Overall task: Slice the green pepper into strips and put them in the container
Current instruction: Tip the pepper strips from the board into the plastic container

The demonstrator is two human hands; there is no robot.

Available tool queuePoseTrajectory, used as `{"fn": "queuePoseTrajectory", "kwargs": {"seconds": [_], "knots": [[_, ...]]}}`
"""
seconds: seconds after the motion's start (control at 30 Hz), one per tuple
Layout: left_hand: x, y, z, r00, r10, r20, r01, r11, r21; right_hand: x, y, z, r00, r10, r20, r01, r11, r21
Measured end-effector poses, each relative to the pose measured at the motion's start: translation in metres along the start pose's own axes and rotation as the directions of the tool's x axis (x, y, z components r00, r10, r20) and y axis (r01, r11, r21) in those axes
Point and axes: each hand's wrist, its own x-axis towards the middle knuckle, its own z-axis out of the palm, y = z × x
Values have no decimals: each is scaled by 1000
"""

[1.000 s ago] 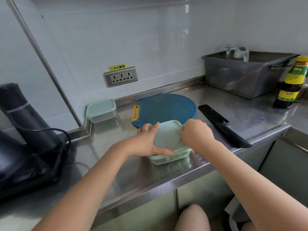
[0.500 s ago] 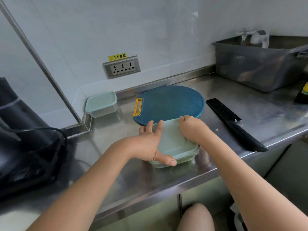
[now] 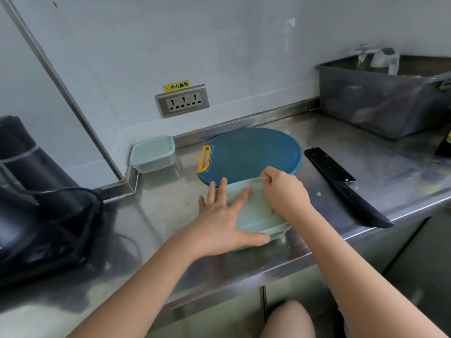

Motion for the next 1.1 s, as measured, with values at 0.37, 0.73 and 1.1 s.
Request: {"fn": "queuePoseTrajectory", "kwargs": {"seconds": [0.37, 0.73, 1.1], "knots": [[-8, 10, 18, 967, 20, -253, 12, 992, 123, -3, -6, 3, 995, 14, -98, 3, 987, 163], [-35, -60, -4, 979, -106, -176, 134, 979, 155, -4, -51, 33, 974, -93, 209, 7, 925, 380], [9, -152, -33, 932, -274, -239, 278, 960, -15, 19, -30, 12, 972, -165, 167, 188, 973, -132]]}}
